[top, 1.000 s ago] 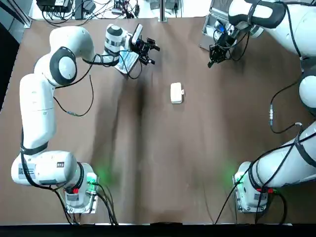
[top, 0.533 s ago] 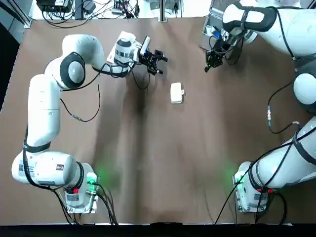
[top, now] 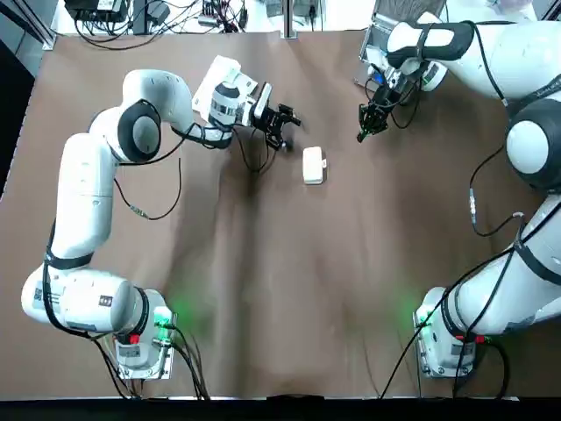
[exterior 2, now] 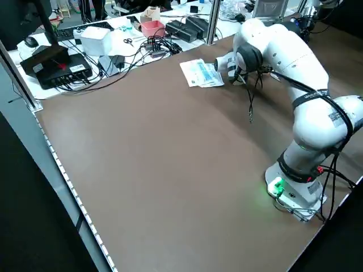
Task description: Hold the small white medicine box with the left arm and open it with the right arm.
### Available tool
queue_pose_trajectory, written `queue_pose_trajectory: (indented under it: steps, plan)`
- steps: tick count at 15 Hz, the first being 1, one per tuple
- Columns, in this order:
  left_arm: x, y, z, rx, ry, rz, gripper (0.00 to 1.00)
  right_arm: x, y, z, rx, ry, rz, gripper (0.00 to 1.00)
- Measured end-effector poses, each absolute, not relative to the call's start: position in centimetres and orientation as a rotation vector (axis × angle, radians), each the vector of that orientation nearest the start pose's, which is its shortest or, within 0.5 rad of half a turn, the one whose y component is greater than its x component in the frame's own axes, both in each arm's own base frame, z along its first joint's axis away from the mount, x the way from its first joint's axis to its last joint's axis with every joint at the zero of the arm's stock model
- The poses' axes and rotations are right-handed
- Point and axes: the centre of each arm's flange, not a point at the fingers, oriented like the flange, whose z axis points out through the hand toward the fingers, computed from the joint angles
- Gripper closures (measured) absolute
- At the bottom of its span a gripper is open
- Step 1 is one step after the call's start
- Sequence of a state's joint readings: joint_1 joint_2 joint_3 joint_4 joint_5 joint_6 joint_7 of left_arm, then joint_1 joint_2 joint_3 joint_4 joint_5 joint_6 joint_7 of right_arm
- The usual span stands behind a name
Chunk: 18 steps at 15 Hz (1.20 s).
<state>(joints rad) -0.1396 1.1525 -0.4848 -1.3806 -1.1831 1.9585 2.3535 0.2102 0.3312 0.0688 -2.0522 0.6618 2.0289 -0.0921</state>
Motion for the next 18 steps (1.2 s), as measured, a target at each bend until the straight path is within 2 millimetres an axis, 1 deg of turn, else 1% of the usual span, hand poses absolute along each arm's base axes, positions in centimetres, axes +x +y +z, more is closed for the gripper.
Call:
queue_pose_trajectory:
  steps: [3, 5, 9, 11, 14, 18]
  plan:
    - [56.3, -40.8, 7.3, 0.972, -1.514, 0.892, 0.0, 52.5, 19.1, 24.6, -2.558, 0.059, 0.559, 0.99]
    - [56.1, -40.9, 6.7, 0.964, -1.529, 0.902, 0.0, 52.1, 20.2, 23.6, -2.552, 0.045, 0.574, 0.99]
    - [56.2, -40.9, 6.7, 0.965, -1.53, 0.904, 0.0, 52.4, 20.9, 23.9, -2.554, 0.038, 0.55, 0.99]
    - [56.3, -40.9, 6.6, 0.975, -1.534, 0.906, 0.0, 52.4, 21.4, 23.5, -2.561, 0.039, 0.536, 0.99]
    - [56.2, -40.9, 6.0, 1.004, -1.532, 0.907, 0.0, 52.1, 21.9, 22.5, -2.563, 0.041, 0.542, 0.99]
    - [55.4, -41.5, 4.8, 1.027, -1.54, 0.892, 0.0, 52.3, 22.0, 22.6, -2.562, 0.043, 0.537, 0.99]
